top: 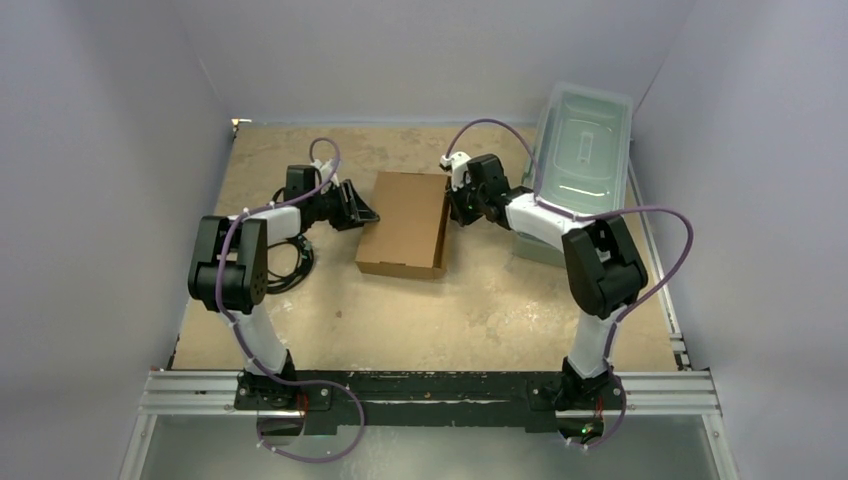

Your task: Fold the paper box

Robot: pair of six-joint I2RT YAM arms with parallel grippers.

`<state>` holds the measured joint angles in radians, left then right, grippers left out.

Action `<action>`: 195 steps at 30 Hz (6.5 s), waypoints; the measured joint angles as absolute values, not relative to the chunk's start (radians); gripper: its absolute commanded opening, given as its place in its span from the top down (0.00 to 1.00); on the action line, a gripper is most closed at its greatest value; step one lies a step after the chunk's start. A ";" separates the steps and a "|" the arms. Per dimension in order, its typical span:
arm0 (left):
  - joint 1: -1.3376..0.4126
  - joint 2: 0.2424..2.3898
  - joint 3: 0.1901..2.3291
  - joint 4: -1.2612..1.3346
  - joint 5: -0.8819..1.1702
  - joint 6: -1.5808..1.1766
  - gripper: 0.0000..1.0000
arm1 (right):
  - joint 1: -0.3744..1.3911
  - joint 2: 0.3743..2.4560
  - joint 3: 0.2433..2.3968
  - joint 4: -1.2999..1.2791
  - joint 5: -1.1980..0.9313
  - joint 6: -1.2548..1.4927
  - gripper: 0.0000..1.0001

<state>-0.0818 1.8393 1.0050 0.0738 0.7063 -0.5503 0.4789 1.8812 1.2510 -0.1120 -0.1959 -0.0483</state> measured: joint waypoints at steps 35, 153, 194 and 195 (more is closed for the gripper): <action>-0.079 1.448 0.804 -0.139 0.477 -0.454 0.50 | 0.688 1.569 0.799 -0.257 -0.329 -1.129 1.00; -0.117 1.952 1.177 -0.036 0.644 -0.527 0.29 | 0.512 2.314 1.894 -0.457 0.093 -0.041 1.00; -0.153 1.341 0.718 -0.165 0.479 -0.461 0.46 | 0.587 1.534 0.863 -0.344 -0.477 -0.992 1.00; -0.157 1.351 0.718 -0.171 0.476 -0.459 0.46 | 0.605 1.551 0.869 -0.338 -0.457 -0.990 1.00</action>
<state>-0.1570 1.3506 0.7177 -0.1707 0.4759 -0.4595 0.6048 1.5505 0.8692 -0.3378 -0.4572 -0.9901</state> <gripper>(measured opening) 0.544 0.004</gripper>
